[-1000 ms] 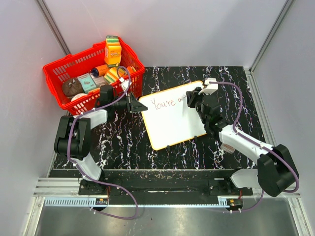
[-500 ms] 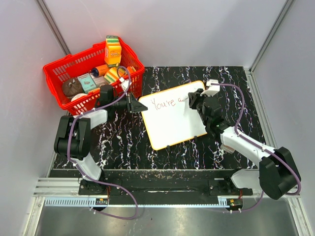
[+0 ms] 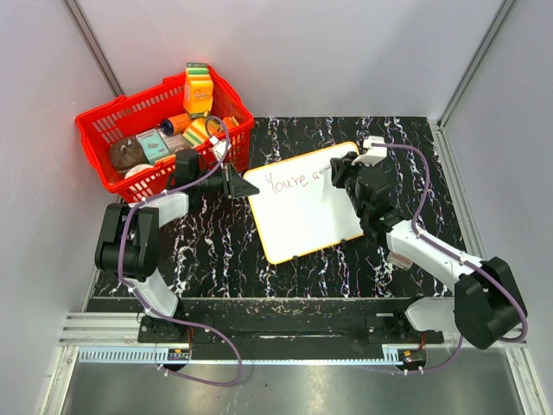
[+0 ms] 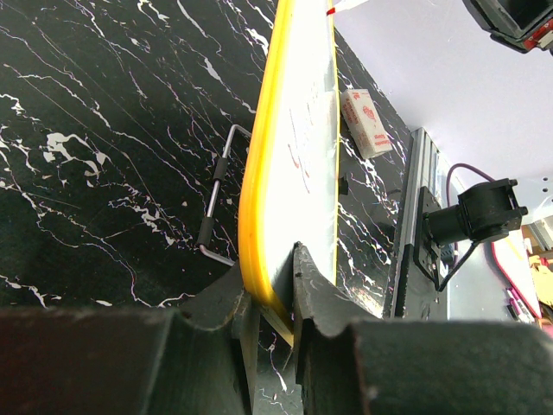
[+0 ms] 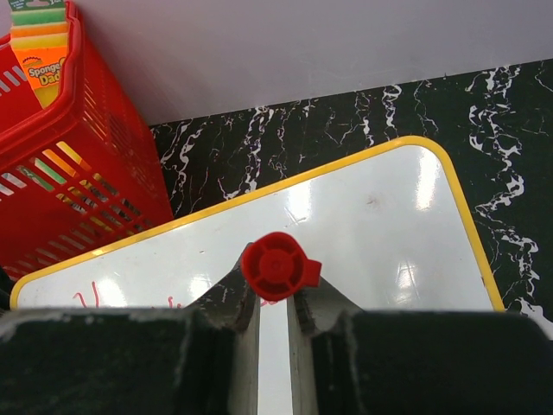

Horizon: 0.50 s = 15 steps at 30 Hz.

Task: Write a sentence on the whiteboard

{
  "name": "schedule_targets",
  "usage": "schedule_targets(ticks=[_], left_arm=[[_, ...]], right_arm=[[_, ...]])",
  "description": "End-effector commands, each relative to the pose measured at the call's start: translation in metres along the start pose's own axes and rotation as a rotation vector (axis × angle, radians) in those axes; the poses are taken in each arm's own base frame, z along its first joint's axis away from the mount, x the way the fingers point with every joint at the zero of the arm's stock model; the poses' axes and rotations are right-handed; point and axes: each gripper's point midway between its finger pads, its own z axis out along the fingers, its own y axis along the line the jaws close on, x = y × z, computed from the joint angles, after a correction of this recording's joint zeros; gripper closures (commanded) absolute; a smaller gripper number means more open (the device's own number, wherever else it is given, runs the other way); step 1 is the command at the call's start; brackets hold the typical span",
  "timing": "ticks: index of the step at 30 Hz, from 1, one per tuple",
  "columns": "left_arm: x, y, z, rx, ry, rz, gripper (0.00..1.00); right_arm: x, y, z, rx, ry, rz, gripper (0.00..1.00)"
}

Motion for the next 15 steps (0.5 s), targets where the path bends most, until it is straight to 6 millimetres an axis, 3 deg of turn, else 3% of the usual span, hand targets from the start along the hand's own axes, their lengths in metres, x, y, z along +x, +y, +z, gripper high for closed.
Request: schedule_targets(ticks=[1,15], left_arm=[[0.036,0.015,0.016,-0.029,0.08,0.116,1.0],[0.037,0.016,0.015,-0.031,0.081,0.115,1.0]], right_arm=[[-0.027,0.003,0.009,0.01,-0.081,0.02,1.0],[-0.012,-0.004,0.009,0.018,-0.038,0.016,1.0]])
